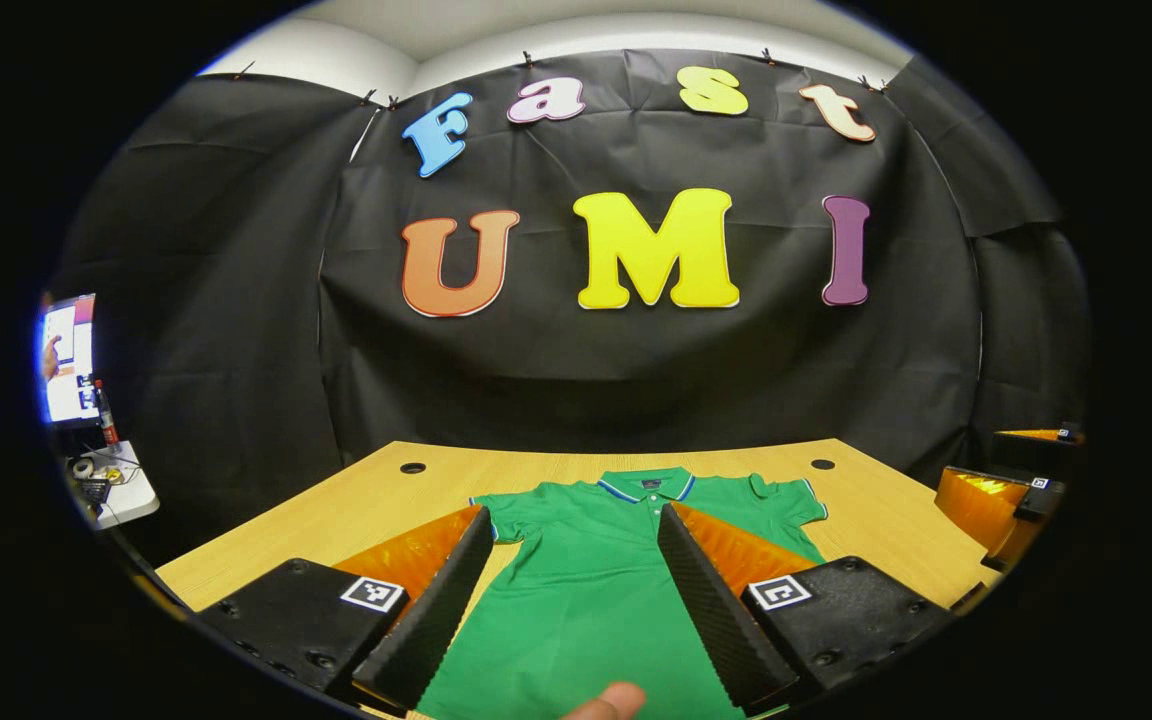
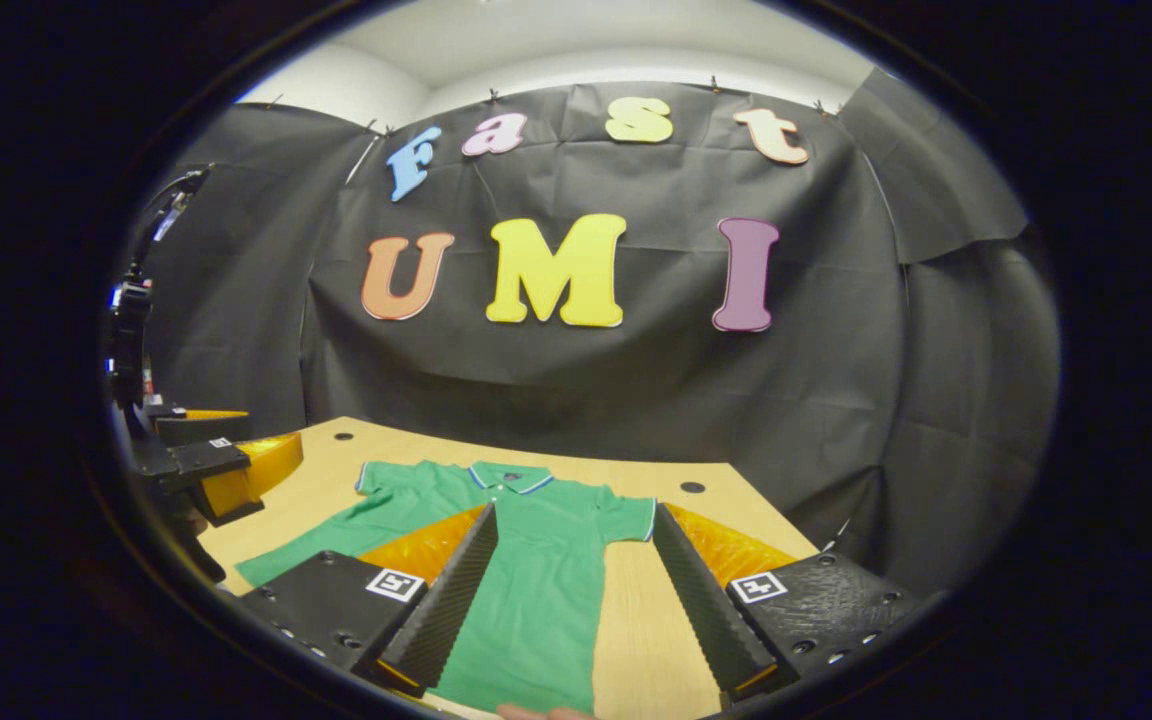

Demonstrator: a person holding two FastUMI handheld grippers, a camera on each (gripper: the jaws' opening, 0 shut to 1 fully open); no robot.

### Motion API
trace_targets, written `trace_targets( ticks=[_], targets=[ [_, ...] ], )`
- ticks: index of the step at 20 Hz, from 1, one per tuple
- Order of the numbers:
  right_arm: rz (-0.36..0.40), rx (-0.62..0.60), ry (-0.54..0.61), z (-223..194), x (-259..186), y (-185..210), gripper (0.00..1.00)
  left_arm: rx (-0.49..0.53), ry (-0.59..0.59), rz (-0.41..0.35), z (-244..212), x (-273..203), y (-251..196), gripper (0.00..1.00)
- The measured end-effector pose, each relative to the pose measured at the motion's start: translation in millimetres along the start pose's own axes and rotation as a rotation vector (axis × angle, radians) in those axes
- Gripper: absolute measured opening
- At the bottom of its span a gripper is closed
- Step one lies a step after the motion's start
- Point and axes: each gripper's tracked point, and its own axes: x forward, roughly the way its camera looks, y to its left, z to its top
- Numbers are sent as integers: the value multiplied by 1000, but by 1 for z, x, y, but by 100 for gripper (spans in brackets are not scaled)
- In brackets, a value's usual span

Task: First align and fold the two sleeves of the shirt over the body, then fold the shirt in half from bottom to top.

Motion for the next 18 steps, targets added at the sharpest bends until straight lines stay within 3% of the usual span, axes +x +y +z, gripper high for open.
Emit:
trace_targets(
  ticks=[18],
  targets=[
    [-22, 14, 29, -9, 13, -11, 95, 14, -5, 8, 0, -2, 2, 100]
  ],
)
